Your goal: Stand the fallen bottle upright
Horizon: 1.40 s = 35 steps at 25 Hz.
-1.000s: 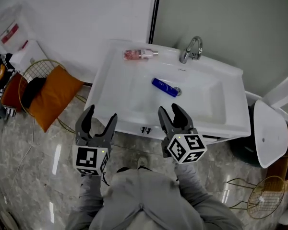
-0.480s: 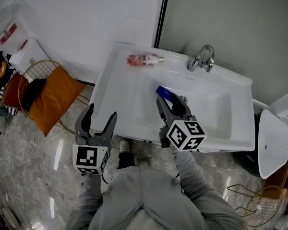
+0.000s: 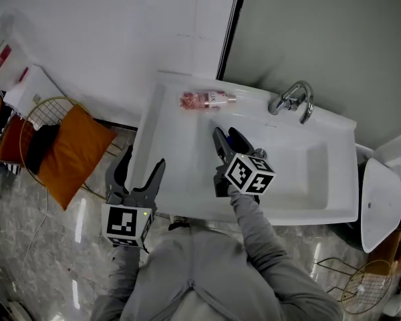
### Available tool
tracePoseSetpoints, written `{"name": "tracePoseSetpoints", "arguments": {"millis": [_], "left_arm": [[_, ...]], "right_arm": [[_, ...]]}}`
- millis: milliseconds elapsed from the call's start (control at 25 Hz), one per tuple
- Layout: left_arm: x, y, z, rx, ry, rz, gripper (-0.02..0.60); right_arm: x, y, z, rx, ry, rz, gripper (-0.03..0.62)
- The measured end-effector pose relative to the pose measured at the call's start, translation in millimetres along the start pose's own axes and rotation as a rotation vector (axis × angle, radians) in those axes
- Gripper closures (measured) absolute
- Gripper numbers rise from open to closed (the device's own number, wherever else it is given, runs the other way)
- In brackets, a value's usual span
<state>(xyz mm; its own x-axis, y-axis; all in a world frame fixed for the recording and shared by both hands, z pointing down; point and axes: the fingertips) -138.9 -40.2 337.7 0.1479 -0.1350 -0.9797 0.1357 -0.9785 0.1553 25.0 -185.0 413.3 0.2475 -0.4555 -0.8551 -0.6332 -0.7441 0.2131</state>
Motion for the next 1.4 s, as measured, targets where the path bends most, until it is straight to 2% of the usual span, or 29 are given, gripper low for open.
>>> {"name": "tracePoseSetpoints", "arguments": {"millis": [120, 320, 600, 920, 1240, 1400], "left_arm": [[-9, 11, 14, -0.010, -0.012, 0.023, 0.242], [-17, 27, 33, -0.024, -0.008, 0.039, 0.242], [-19, 37, 58, -0.016, -0.032, 0.072, 0.242], [-28, 52, 83, 0.007, -0.018, 0.088, 0.242], [-35, 68, 92, 0.003, -0.005, 0.107, 0.242], [-38, 74, 86, -0.015, -0.025, 0.141, 0.242]], "right_arm": [[-4, 29, -6, -0.026, 0.016, 0.026, 0.379], [-8, 66, -25, -0.084, 0.105, 0.033, 0.379], [-27, 109, -49, -0.123, 0.325, 0.035, 0.379], [-46, 139, -72, -0.163, 0.479, 0.040, 0.379], [-48, 157, -85, -0.171, 0.563, 0.025, 0.379], [-50, 163, -89, -0.164, 0.600, 0.012, 0.379]]}}
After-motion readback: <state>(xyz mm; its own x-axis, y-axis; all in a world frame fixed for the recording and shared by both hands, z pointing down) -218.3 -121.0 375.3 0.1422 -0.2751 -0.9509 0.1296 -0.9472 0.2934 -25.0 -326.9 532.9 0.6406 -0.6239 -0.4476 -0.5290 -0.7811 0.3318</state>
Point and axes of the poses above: the fingertips, and each gripper's own axes: y forward along the fingers, z to its left, x out of its top, and after that the axes turned 1 degree about z, right-handed
